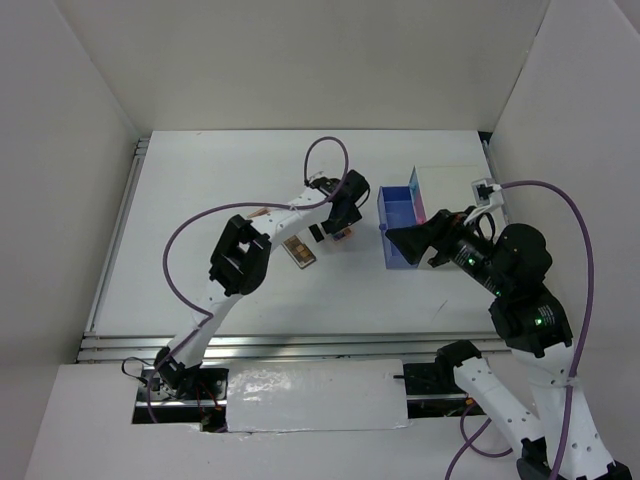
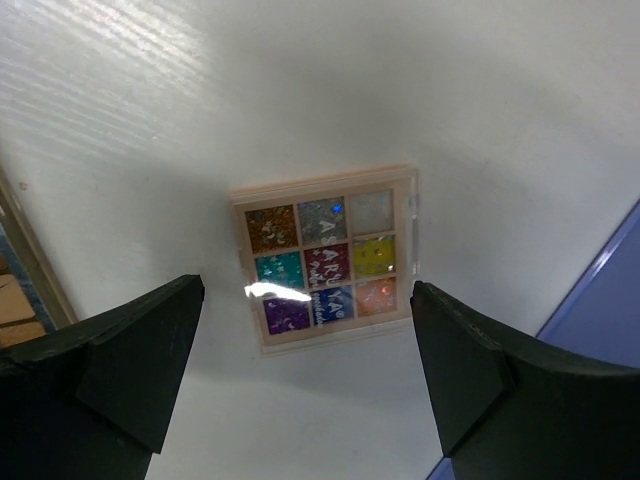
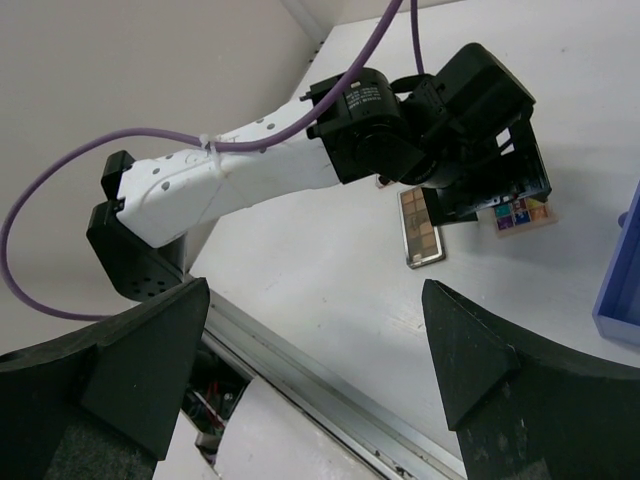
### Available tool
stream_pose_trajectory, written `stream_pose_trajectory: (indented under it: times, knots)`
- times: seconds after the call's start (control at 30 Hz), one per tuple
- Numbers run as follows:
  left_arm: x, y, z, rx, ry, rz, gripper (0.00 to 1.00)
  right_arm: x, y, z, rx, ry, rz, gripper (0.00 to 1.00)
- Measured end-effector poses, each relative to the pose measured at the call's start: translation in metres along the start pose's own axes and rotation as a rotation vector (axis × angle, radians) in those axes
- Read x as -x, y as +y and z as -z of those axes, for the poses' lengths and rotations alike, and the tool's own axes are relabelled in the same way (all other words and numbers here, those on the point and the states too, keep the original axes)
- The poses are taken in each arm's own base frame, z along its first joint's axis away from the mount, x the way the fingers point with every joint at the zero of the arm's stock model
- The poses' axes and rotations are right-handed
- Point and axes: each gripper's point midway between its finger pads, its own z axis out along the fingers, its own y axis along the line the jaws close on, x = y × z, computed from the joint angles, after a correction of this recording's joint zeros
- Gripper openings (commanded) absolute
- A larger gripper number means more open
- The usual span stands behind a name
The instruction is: Organize the makeup
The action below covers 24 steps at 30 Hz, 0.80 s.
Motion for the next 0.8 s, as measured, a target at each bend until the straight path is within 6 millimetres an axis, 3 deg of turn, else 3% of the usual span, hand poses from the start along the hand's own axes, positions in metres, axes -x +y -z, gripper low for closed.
stream_pose_trajectory:
  times: [0.3, 0.57, 0.8]
  knots:
    - [0.005, -0.020, -0.006, -0.047, -0.036, -0.016, 0.99, -0.012, -0.008, -0.001, -0.010, 0.020, -0.004, 0.94]
    - [0.004, -0.021, -0.015, -0.033, -0.071, -0.079, 0.99, -0.014, -0.009, 0.003, -0.008, 0.009, 0.011, 0.95]
    - [0.000, -0.021, -0.020, -0.033, -0.073, -0.259, 0.94, -0.008, -0.002, 0.015, 0.010, -0.038, 0.044, 0.95]
